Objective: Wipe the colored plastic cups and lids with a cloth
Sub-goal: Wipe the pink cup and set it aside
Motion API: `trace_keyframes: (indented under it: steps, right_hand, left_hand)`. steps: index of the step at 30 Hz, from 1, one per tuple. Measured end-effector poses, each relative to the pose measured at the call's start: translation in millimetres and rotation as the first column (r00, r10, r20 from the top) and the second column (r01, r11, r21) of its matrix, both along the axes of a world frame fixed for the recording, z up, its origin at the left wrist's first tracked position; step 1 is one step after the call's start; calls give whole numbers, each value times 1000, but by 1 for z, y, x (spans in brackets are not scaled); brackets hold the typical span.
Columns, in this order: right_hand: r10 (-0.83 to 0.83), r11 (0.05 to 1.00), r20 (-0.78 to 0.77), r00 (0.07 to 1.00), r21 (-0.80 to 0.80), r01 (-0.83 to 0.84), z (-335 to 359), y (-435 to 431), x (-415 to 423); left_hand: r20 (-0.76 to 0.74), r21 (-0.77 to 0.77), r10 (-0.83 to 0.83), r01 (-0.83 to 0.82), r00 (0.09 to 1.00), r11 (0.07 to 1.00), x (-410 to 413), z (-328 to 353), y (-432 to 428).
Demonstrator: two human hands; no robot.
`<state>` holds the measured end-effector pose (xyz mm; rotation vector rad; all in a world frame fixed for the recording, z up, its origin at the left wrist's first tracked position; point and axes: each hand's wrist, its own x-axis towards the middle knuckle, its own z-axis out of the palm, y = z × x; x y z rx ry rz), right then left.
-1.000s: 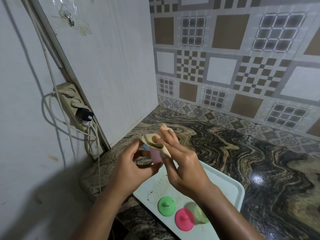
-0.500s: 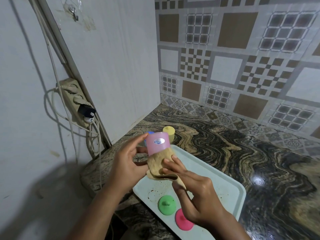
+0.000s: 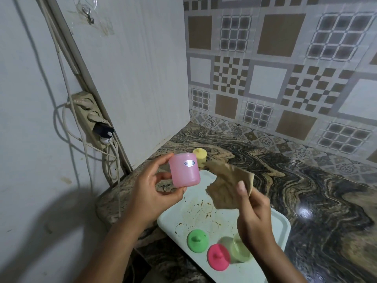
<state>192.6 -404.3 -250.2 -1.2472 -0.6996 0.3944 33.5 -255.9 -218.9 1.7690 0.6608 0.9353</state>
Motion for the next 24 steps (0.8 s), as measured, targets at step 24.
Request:
trace_keyframes:
  steps: [24]
  right_hand:
    - [252,966,644,723,-127,-224,-21,-2,-5]
  left_hand:
    - [-33,42,-54,55,998,998,11,-13,7]
